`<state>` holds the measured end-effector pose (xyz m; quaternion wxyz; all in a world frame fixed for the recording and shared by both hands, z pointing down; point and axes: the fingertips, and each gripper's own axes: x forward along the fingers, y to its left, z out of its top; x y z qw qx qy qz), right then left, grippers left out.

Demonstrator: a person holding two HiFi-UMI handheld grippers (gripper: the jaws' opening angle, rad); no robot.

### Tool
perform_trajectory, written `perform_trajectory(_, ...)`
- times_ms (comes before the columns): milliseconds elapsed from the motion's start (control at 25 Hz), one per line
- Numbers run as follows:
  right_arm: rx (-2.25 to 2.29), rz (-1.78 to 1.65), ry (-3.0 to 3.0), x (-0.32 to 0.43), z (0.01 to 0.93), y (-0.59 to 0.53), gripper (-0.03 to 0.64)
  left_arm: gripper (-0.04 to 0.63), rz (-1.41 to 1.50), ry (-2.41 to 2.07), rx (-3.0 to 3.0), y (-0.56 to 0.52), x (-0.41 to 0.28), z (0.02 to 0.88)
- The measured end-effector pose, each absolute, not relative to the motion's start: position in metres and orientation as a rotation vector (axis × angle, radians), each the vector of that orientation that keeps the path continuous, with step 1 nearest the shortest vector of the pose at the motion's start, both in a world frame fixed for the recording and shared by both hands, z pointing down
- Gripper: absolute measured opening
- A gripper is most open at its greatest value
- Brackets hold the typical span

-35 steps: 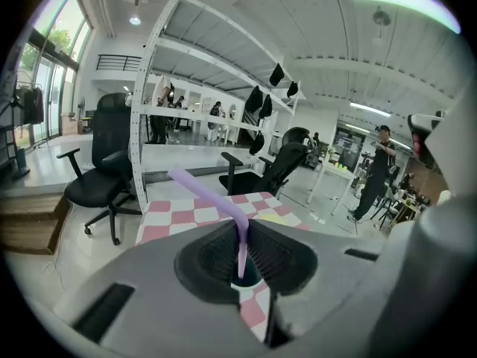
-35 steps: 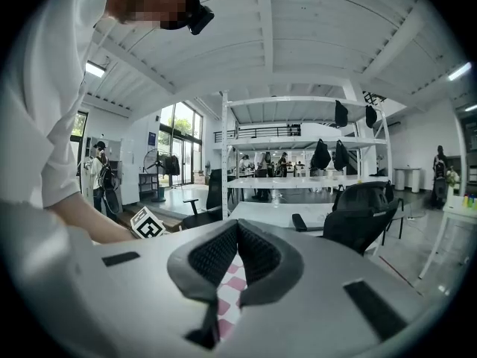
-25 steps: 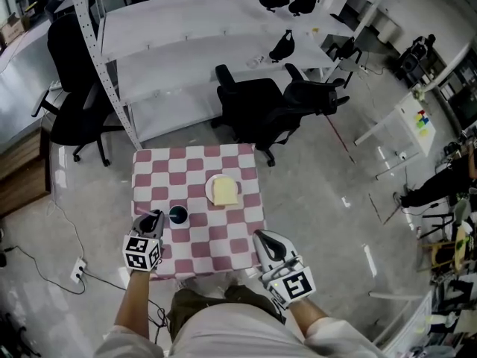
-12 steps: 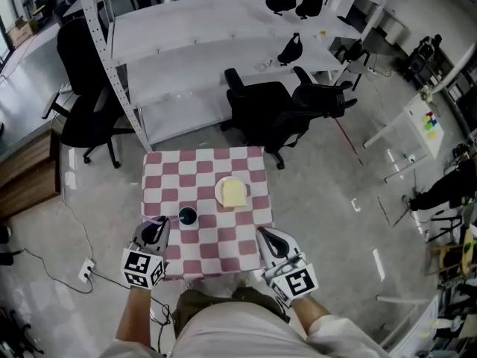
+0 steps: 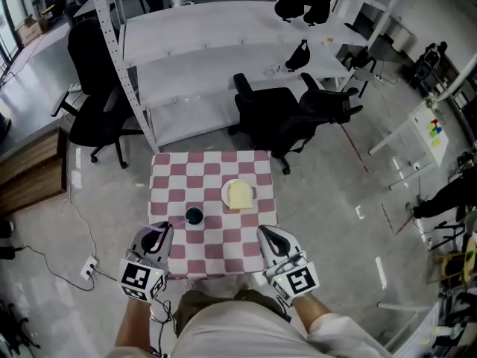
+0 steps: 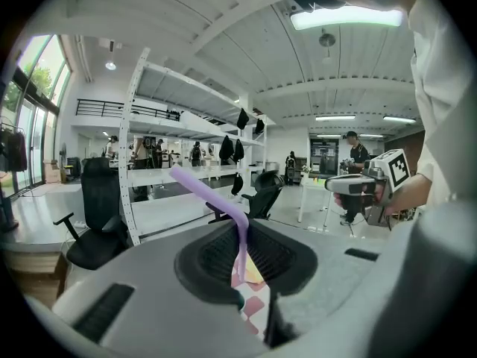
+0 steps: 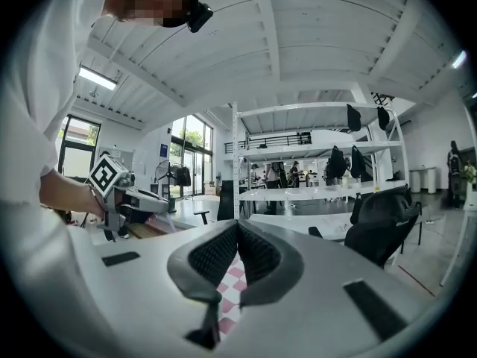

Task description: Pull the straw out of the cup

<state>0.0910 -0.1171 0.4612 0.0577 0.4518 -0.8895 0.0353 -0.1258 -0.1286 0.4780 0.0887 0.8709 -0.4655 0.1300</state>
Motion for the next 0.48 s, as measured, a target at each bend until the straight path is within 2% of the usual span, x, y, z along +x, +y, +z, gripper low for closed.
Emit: perform_trajectory(480,1.348,0.083,-2.724,0.087,0.456,-0.12,0.005,0.034,0.328,-1.425,2.667,-0.116,-0.122,0.43)
